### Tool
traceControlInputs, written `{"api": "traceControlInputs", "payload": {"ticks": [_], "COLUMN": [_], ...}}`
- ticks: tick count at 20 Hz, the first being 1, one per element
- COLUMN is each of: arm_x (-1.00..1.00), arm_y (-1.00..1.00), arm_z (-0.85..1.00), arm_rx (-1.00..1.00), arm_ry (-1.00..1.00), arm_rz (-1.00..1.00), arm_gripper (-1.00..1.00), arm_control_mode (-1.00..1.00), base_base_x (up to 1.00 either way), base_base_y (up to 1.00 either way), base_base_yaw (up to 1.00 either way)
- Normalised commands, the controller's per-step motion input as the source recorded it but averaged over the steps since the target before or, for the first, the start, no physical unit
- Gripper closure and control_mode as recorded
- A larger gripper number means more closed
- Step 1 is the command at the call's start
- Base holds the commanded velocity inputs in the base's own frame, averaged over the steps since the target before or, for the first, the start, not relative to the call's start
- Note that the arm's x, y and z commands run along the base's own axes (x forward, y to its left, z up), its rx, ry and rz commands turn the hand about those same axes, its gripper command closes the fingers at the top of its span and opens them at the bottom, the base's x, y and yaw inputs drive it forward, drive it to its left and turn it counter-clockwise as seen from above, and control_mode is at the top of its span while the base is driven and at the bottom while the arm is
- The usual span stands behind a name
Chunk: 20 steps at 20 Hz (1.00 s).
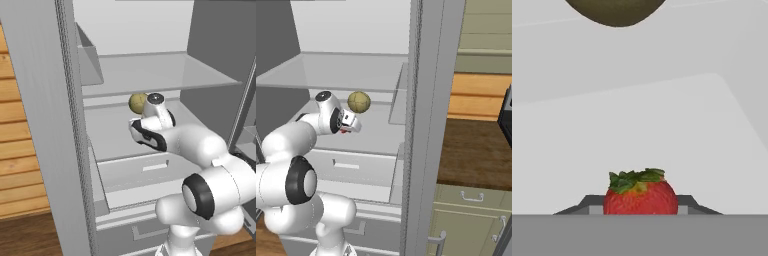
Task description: Take the strawberry from the fridge and place it on top of the pancake, located on the dining counter.
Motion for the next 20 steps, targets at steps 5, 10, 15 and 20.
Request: {"api": "traceControlInputs", "payload": {"ticks": [5,10,15,20], "arm_x": [-0.91,-1.00,-0.88,-0.67], "arm_y": [-0.30,-0.16,-0.05,0.00], "arm_z": [-0.03,0.07,0.60,0.69], "arm_rx": [0.00,0.00,0.01,0.04], "arm_ry": [0.00,0.00,0.03,0.14], "arm_rz": [-0.09,-0.03,0.02,0.10], "arm_gripper": [1.00,1.00,1.00,1.00], "arm_control_mode": [-1.00,-1.00,-1.00,-1.00], "base_base_x": [0.00,0.00,0.00,0.00], "base_base_y": [0.00,0.00,0.00,0.00], "base_base_yaw": [0.00,0.00,0.00,0.00]}}
